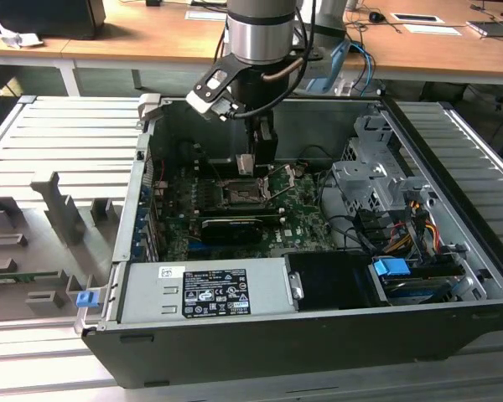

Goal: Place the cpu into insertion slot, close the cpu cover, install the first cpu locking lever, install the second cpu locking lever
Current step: 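Place the cpu into insertion slot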

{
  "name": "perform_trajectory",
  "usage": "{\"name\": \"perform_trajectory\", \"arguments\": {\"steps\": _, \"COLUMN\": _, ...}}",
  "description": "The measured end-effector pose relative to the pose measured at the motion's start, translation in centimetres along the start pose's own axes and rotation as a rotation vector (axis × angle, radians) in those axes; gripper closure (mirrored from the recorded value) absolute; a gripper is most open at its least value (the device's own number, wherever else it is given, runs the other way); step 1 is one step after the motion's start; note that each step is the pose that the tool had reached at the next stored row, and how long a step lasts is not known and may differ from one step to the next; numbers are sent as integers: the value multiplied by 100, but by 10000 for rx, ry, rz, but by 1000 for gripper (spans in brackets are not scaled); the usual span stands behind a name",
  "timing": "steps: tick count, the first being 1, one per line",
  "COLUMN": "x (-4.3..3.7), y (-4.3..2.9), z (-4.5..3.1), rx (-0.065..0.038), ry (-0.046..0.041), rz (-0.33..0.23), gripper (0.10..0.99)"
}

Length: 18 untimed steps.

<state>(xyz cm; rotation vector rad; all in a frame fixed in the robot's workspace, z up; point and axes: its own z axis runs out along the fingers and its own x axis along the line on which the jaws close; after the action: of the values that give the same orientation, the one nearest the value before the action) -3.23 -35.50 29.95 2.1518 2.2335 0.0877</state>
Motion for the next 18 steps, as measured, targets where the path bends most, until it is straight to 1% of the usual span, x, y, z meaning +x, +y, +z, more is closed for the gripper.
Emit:
{"name": "perform_trajectory", "arguments": {"steps": 1, "x": 4, "y": -2, "z": 24, "rx": 0, "ry": -7, "rz": 61, "gripper": 553}}
{"name": "perform_trajectory", "arguments": {"steps": 3, "x": 32, "y": -6, "z": 109, "rx": -1, "ry": -7, "rz": 38, "gripper": 553}}
{"name": "perform_trajectory", "arguments": {"steps": 9, "x": 35, "y": -35, "z": 240, "rx": -1, "ry": -3, "rz": -1, "gripper": 553}}
{"name": "perform_trajectory", "arguments": {"steps": 10, "x": 36, "y": -39, "z": 279, "rx": 0, "ry": -3, "rz": -5, "gripper": 553}}
{"name": "perform_trajectory", "arguments": {"steps": 13, "x": 38, "y": -48, "z": 363, "rx": -1, "ry": 16, "rz": 1, "gripper": 553}}
{"name": "perform_trajectory", "arguments": {"steps": 17, "x": 54, "y": -54, "z": 428, "rx": 0, "ry": 11, "rz": 43, "gripper": 553}}
{"name": "perform_trajectory", "arguments": {"steps": 18, "x": 66, "y": -55, "z": 457, "rx": -1, "ry": 5, "rz": 128, "gripper": 553}}
